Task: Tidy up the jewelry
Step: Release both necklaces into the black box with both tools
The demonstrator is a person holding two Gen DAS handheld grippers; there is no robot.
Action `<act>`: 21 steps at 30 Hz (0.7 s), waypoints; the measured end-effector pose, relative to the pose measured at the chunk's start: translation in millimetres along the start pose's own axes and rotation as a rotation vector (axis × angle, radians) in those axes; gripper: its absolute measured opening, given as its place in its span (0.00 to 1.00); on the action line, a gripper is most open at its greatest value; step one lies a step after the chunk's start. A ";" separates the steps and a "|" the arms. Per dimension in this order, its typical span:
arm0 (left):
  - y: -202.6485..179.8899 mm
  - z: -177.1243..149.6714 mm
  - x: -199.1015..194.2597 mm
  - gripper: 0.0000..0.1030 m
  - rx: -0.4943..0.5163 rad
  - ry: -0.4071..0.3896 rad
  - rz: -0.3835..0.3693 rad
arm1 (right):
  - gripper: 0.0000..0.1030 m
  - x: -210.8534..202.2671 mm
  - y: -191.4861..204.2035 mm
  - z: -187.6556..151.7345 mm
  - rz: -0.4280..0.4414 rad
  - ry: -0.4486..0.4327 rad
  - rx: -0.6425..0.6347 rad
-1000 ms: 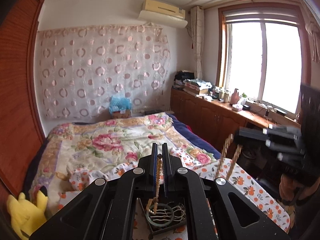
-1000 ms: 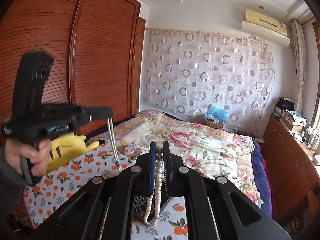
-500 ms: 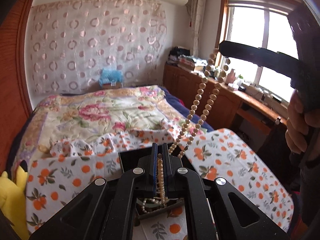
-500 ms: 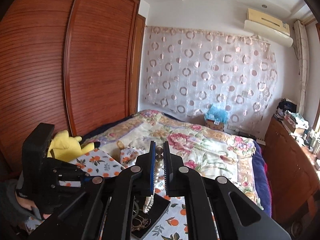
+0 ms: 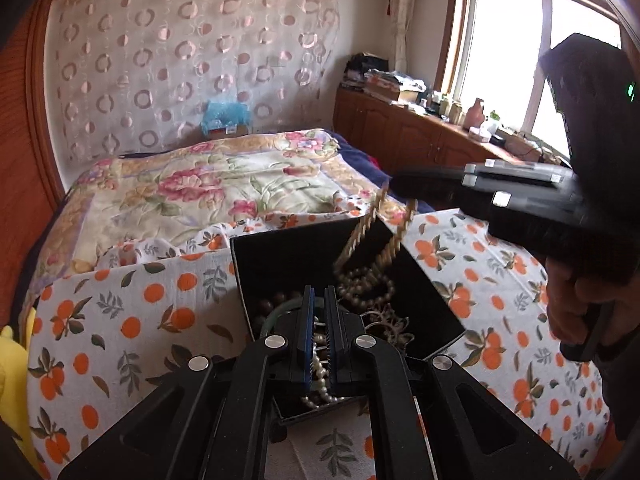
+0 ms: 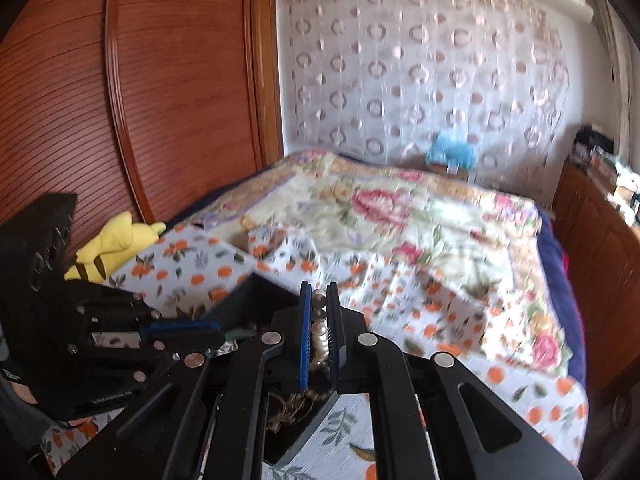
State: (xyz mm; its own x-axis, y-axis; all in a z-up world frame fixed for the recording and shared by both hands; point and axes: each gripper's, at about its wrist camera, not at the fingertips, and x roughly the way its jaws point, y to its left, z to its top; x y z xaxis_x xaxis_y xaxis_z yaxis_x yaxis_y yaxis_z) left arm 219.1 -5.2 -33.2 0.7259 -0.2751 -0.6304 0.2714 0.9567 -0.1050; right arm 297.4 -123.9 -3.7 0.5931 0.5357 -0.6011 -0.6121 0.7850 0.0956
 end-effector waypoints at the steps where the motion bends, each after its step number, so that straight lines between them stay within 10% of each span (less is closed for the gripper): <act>1: 0.8 -0.4 1.0 0.17 -0.003 0.002 0.001 | 0.08 7.1 1.0 -6.7 0.004 0.018 0.005; 21: -2.4 4.5 -12.9 0.47 0.025 -0.047 0.039 | 0.24 -31.2 -6.6 -39.8 -0.050 -0.012 0.062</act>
State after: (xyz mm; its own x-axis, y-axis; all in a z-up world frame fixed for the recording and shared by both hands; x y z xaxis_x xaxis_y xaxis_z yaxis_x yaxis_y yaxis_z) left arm 211.9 -4.4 -21.4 0.7651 -0.2419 -0.5968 0.2571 0.9644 -0.0614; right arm 262.1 -158.2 -17.2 0.6286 0.4984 -0.5970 -0.5482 0.8285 0.1144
